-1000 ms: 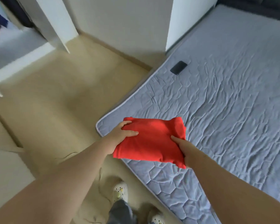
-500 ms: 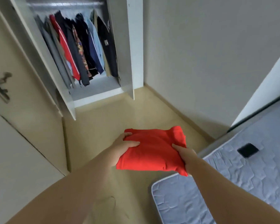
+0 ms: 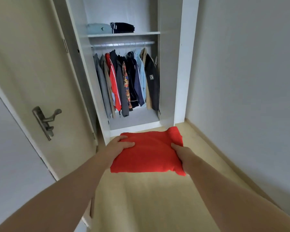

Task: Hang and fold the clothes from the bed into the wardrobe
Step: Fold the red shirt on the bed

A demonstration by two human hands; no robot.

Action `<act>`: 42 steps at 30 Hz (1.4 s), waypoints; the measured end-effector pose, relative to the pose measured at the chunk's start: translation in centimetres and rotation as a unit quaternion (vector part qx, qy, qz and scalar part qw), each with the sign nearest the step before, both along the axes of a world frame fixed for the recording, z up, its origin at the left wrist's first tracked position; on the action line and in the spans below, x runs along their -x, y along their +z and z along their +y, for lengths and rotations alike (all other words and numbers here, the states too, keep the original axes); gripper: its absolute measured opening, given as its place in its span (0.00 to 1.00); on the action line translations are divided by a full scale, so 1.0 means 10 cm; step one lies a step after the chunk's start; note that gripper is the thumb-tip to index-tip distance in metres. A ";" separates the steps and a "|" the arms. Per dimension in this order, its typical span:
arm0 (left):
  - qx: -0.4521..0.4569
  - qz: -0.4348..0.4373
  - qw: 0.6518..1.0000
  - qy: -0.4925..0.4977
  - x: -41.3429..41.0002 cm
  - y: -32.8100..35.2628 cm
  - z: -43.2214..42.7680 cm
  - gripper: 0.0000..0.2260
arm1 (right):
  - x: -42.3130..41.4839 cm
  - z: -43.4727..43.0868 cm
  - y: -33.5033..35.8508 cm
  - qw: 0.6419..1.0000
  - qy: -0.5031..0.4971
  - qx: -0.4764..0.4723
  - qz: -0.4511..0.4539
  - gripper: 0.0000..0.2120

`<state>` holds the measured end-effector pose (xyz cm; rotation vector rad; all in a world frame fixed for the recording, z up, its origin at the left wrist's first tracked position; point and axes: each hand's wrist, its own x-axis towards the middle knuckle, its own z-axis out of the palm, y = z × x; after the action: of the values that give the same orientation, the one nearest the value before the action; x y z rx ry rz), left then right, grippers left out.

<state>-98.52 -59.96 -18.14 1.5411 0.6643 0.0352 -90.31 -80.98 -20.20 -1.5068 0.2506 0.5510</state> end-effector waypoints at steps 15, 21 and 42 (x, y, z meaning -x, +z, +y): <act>-0.020 -0.072 0.997 0.001 -2.52 0.91 1.13 0.19 | -2.85 1.03 1.05 0.984 0.142 -0.106 0.029 0.21; 0.026 -0.076 0.996 -0.025 -3.28 1.22 1.66 0.26 | -3.62 1.53 1.40 0.978 0.130 -0.166 0.002 0.13; 0.228 -0.254 0.939 0.035 -6.54 2.47 4.14 0.15 | -6.75 3.96 2.61 0.873 0.107 -0.475 0.033 0.21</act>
<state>-33.07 -18.57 6.51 0.9984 0.2826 0.3040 -22.82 -41.38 5.92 -0.5503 -0.1432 0.7561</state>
